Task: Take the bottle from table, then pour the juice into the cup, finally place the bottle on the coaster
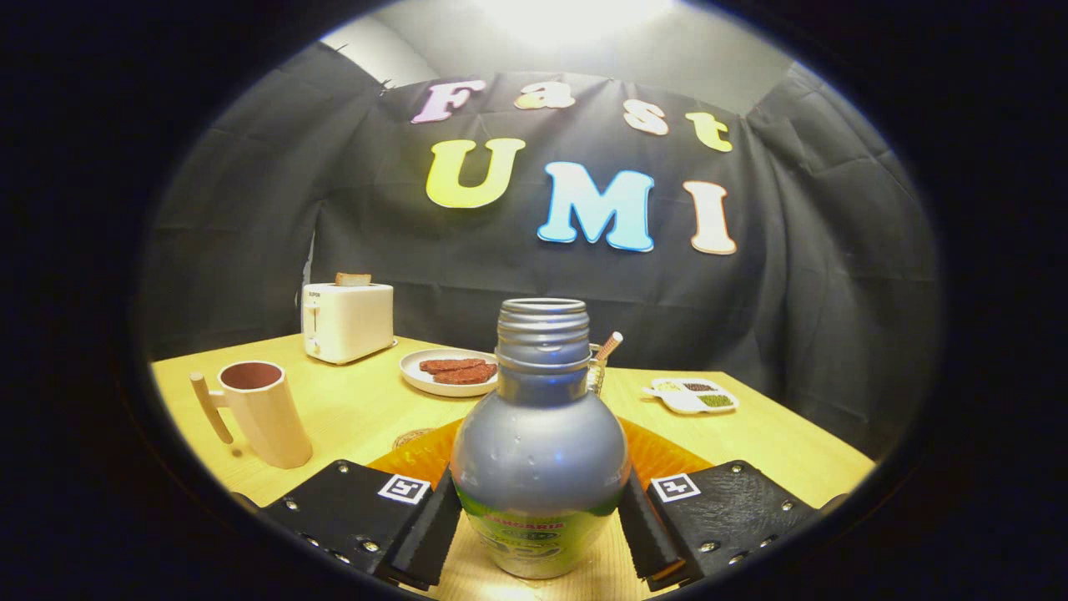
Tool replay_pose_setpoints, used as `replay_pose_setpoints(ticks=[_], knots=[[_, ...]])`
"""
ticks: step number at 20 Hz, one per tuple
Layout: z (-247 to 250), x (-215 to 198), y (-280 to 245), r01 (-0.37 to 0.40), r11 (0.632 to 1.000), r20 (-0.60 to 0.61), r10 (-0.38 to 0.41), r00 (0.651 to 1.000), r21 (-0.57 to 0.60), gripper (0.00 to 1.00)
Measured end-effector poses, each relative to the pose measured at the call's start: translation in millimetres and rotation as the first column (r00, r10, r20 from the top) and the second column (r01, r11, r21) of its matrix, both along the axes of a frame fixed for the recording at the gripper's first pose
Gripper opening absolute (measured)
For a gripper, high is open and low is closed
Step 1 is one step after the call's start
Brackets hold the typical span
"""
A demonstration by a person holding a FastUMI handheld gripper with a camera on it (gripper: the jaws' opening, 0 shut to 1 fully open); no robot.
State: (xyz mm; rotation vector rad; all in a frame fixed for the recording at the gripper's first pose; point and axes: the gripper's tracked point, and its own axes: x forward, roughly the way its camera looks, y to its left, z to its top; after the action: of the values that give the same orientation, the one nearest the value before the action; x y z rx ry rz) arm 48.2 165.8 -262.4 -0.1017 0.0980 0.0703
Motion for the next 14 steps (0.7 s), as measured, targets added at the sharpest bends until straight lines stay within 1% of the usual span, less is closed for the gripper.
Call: replay_pose_setpoints(ticks=[4,7,11,14], knots=[[13,11,13,-0.005,0.995,0.002,0.005,1.000,-0.095,0.82],[17,17,21,0.003,0.982,0.003,-0.002,1.000,-0.190,0.82],[16,25,35,0.013,0.937,0.015,-0.008,1.000,-0.349,0.82],[13,27,46,0.005,0.903,0.017,0.003,1.000,-0.429,0.82]])
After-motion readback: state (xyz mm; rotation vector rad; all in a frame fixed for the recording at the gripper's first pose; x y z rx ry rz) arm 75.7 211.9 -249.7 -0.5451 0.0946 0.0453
